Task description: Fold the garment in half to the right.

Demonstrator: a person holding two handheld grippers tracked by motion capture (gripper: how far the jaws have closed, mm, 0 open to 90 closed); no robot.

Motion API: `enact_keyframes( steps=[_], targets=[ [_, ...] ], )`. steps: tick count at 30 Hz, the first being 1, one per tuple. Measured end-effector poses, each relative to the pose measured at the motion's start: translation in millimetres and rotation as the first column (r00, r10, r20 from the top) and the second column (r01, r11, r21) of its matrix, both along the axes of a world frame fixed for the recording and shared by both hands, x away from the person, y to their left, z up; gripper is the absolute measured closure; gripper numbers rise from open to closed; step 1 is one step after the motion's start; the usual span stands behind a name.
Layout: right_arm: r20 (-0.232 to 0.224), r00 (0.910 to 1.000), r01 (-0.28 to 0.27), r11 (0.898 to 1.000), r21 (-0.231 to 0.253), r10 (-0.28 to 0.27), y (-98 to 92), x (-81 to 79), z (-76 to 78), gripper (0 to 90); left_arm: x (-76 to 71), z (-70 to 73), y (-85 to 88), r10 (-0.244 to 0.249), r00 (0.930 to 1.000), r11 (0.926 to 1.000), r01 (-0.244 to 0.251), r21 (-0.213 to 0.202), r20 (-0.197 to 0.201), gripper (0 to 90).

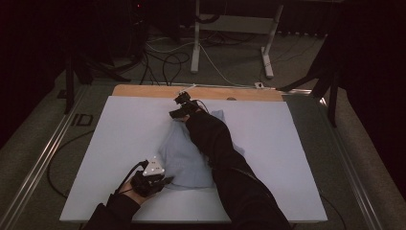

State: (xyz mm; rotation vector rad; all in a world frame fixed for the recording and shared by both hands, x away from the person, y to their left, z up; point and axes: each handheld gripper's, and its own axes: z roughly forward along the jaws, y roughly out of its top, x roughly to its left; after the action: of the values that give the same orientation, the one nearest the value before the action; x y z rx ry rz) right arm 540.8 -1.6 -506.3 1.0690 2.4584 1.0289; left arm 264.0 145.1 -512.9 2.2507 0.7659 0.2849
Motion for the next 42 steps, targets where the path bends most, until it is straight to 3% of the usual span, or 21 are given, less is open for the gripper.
enact_keyframes(
  steps=[5, 12, 27, 30, 42],
  targets=[
    [0.0, 1.0, -0.01, 1.0, -0.028, 0.01, 3.2, 1.4, -4.1, 42.2, -0.4, -0.7, 0.6, 0.005, 1.0, 1.0, -0.006, -0.007, -0.006, 86.7],
    [0.004, 0.9999, -0.014, 0.994, -0.104, 0.014, 7.9, 2.2, -12.3, 54.7, 0.0, -0.8, 0.7, 0.003, 1.0, 1.0, -0.003, -0.007, -0.006, 86.7],
    [0.002, 0.9986, -0.052, 0.988, -0.143, 0.052, 15.2, -2.1, -13.7, 82.8, 0.2, -2.7, 1.1, 0.002, 0.9999, 1.0, -0.003, -0.008, -0.013, 86.7],
    [0.012, 0.9978, -0.062, 0.985, -0.159, 0.065, 15.0, -2.3, -11.5, 84.3, 0.7, -2.7, 1.8, 0.007, 0.9998, 0.9999, -0.008, -0.014, -0.018, 86.7],
    [0.046, 0.9955, -0.076, 0.989, -0.129, 0.083, 10.1, -5.2, 8.9, 84.8, -0.5, 0.5, 0.5, 0.003, 0.9998, 0.9998, -0.004, -0.021, -0.019, 86.9]
  ],
)
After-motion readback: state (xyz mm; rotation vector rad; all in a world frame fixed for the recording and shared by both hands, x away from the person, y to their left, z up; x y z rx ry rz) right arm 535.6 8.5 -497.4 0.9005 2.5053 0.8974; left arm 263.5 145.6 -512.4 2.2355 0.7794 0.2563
